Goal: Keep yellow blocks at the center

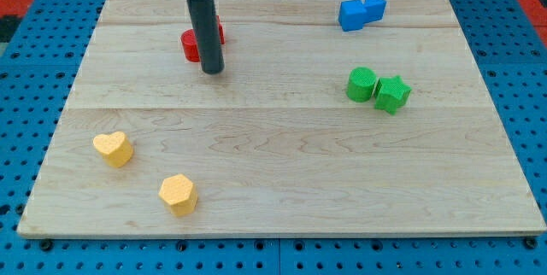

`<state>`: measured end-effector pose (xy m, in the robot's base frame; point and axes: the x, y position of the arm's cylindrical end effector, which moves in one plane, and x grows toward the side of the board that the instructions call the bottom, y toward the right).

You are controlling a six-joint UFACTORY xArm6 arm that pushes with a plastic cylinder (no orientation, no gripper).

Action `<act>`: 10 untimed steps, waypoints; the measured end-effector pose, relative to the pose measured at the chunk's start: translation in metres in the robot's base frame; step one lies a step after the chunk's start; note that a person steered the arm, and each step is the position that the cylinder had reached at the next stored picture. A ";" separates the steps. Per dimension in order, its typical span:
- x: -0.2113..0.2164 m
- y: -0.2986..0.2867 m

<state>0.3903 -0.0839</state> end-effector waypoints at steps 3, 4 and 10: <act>0.037 -0.195; 0.037 -0.220; 0.134 -0.171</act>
<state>0.5243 -0.2547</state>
